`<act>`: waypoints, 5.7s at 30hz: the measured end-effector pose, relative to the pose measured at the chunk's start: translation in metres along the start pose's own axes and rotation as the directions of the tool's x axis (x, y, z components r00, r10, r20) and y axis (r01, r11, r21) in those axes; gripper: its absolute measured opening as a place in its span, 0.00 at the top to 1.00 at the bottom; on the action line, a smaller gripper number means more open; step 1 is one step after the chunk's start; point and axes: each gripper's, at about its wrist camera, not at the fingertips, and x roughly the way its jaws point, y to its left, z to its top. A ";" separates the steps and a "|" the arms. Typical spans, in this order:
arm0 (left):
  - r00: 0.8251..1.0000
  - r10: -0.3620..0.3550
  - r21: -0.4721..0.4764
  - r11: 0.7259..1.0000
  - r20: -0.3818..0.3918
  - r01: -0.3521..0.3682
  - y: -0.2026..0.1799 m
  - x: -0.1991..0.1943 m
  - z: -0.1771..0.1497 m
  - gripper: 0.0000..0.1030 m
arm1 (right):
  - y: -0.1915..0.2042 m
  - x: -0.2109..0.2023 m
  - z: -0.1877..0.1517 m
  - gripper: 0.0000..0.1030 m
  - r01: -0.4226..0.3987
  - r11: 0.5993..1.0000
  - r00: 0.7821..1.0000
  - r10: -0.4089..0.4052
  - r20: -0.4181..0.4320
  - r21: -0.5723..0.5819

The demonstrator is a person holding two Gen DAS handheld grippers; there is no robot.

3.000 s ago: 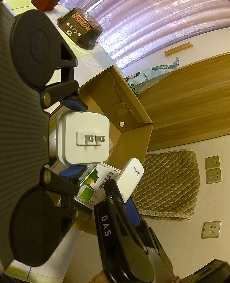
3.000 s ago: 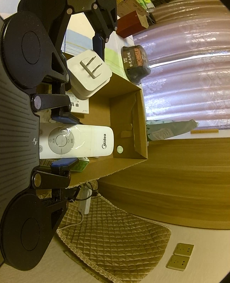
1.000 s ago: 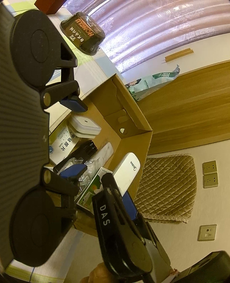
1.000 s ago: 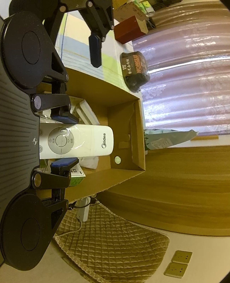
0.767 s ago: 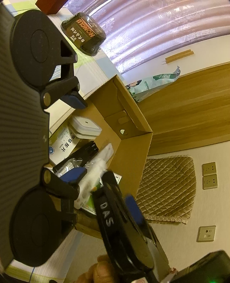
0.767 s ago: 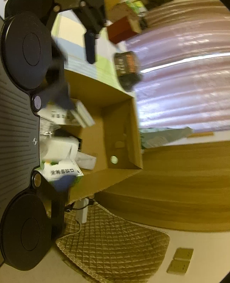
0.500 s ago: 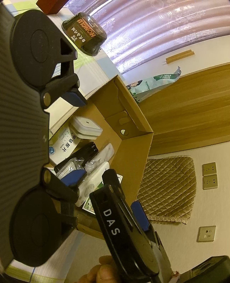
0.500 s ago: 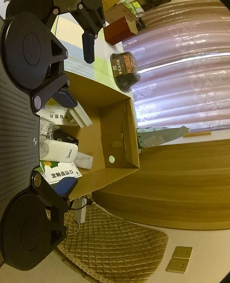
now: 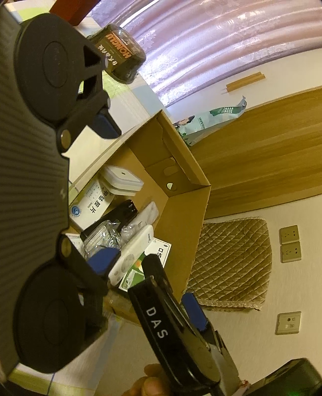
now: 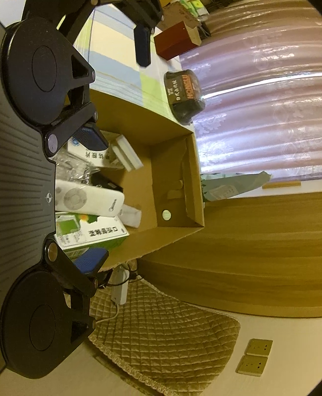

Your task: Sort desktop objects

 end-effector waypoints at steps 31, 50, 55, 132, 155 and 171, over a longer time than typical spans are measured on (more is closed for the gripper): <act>0.999 0.042 -0.457 0.888 -0.016 -0.045 -0.028 -0.113 -0.036 0.01 | 0.004 -0.092 -0.033 0.00 -0.035 0.999 0.998 0.036 -0.052 0.019; 0.997 0.065 -0.484 0.872 -0.048 -0.080 -0.054 -0.180 -0.046 0.01 | 0.022 -0.157 -0.058 0.00 -0.035 0.998 0.999 0.036 -0.035 0.043; 0.996 0.080 -0.501 0.860 -0.050 -0.094 -0.056 -0.194 -0.053 0.01 | 0.033 -0.168 -0.064 0.00 -0.019 0.999 0.999 0.020 -0.033 0.042; 0.975 0.139 -0.455 0.867 -0.171 -0.203 -0.090 -0.206 -0.077 0.01 | 0.048 -0.216 -0.118 0.00 0.002 0.998 0.999 0.001 -0.049 0.055; 0.978 0.134 -0.452 0.871 -0.162 -0.194 -0.093 -0.207 -0.077 0.01 | 0.052 -0.224 -0.119 0.00 0.041 0.999 0.999 -0.041 -0.031 0.007; 0.978 0.128 -0.457 0.868 -0.167 -0.192 -0.092 -0.206 -0.079 0.01 | 0.053 -0.220 -0.120 0.00 0.054 0.998 0.998 -0.055 -0.034 -0.028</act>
